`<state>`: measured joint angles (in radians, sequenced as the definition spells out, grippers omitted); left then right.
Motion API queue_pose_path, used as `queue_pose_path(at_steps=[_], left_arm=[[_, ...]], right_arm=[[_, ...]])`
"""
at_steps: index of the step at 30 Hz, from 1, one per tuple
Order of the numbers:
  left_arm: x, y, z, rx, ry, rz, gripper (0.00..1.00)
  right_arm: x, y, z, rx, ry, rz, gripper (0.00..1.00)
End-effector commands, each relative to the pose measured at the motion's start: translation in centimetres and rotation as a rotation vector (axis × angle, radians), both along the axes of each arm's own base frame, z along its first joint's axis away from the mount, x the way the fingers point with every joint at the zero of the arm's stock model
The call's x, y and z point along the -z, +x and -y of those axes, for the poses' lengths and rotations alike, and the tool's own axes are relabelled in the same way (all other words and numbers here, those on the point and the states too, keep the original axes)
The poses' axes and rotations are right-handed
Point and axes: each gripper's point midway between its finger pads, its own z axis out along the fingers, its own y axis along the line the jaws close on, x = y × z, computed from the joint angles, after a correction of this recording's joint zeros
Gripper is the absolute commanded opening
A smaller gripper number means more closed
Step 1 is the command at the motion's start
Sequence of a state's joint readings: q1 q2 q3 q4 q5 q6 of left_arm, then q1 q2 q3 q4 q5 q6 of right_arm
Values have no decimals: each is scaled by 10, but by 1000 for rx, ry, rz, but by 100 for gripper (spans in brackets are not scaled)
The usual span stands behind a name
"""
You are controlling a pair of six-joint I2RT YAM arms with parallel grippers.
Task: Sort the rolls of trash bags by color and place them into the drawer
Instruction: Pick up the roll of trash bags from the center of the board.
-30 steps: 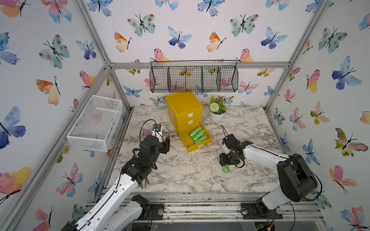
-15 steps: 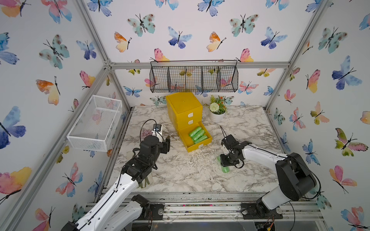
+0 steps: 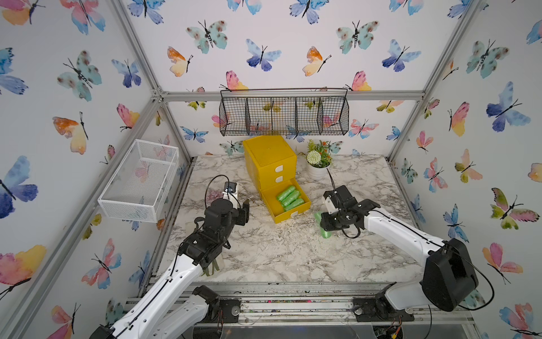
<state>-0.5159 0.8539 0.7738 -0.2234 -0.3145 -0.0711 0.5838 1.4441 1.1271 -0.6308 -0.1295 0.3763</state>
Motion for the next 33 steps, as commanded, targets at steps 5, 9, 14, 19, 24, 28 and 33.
queue_pose_path(at_steps=[5, 9, 14, 19, 24, 28, 33], left_arm=[[-12, 0, -2, 0, -19, 32, 71], [-9, 1, -1, 2, -17, 24, 72], [-7, 3, -1, 4, -14, 17, 72], [-5, 4, -1, 5, -12, 12, 72], [-5, 3, -2, 6, -13, 11, 72], [-7, 2, -3, 2, -17, 20, 72], [-6, 2, -3, 4, -14, 16, 72]], right_arm=[[-33, 34, -51, -96, 83, 6, 20], [-31, 50, -88, -152, 116, -4, 20], [-17, 70, -120, -174, 130, 5, 20], [-6, 84, -146, -190, 145, 13, 20], [3, 96, -162, -181, 145, 19, 20], [11, 105, -174, -157, 154, 31, 20], [17, 112, -187, -120, 176, 55, 21]])
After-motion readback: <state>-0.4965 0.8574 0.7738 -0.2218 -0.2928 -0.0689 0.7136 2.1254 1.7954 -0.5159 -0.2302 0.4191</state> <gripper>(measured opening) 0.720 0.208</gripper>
